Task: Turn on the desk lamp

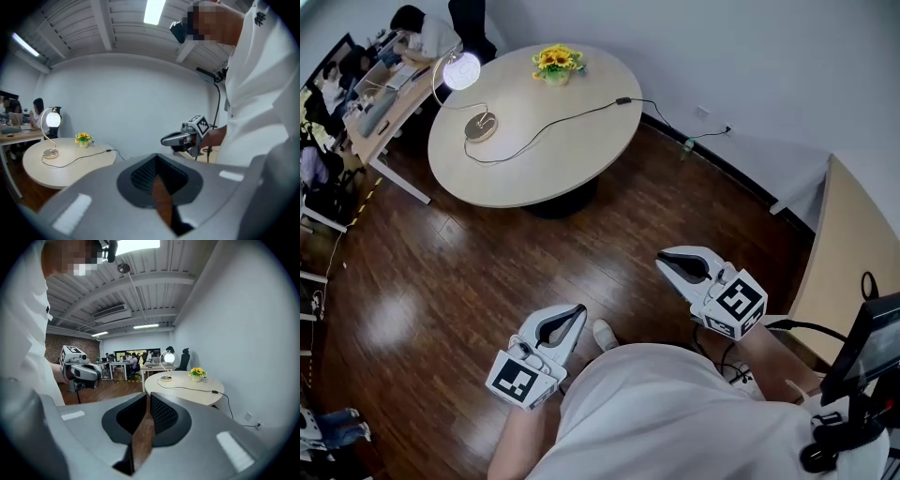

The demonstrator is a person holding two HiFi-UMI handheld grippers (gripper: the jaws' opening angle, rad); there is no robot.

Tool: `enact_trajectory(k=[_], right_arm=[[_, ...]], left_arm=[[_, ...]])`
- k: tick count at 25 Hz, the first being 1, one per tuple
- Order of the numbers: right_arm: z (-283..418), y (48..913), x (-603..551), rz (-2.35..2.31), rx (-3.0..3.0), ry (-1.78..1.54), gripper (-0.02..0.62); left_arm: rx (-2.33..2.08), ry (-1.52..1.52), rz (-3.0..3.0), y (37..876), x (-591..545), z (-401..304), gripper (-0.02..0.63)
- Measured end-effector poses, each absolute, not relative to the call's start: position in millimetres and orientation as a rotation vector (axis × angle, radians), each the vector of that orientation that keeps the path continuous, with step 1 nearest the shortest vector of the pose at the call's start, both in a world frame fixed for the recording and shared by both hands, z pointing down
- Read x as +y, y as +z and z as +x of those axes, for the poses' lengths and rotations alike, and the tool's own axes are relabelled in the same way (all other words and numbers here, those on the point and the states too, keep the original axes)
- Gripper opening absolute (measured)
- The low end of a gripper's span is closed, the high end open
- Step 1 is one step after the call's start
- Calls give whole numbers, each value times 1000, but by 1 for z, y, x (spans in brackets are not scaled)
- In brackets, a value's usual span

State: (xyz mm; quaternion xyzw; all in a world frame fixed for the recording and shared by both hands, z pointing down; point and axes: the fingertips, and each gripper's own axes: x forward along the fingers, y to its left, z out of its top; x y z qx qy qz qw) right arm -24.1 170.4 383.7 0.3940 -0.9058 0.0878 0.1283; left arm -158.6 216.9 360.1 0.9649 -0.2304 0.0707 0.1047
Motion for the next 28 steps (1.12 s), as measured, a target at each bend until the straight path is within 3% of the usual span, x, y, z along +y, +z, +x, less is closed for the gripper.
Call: enact_trajectory(k=[13, 28], right_arm=[[75, 389, 296, 1198, -2666, 249, 15], [110, 378, 353, 1209, -2672, 220, 15]], left_arm=[[-627, 242, 2870, 364, 332, -46, 17], [-590, 282, 2859, 371, 391, 1, 17]])
